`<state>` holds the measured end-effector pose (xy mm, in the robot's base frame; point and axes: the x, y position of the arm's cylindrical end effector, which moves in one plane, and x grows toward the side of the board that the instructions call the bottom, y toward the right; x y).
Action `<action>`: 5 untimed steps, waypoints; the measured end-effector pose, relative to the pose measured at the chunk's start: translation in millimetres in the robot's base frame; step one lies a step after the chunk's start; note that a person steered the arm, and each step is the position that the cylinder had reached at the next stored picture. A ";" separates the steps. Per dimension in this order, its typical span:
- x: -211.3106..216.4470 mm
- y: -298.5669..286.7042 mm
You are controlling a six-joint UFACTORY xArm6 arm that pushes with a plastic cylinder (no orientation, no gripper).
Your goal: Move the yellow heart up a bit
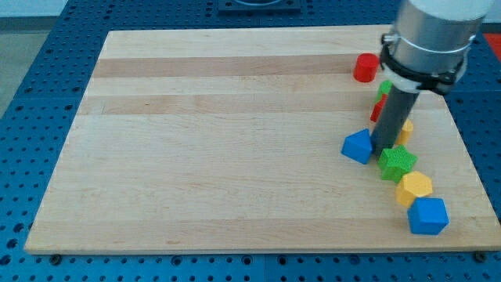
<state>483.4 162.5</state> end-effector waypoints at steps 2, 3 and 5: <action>0.0 -35.2; 7.2 -13.5; 11.2 54.6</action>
<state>494.5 217.0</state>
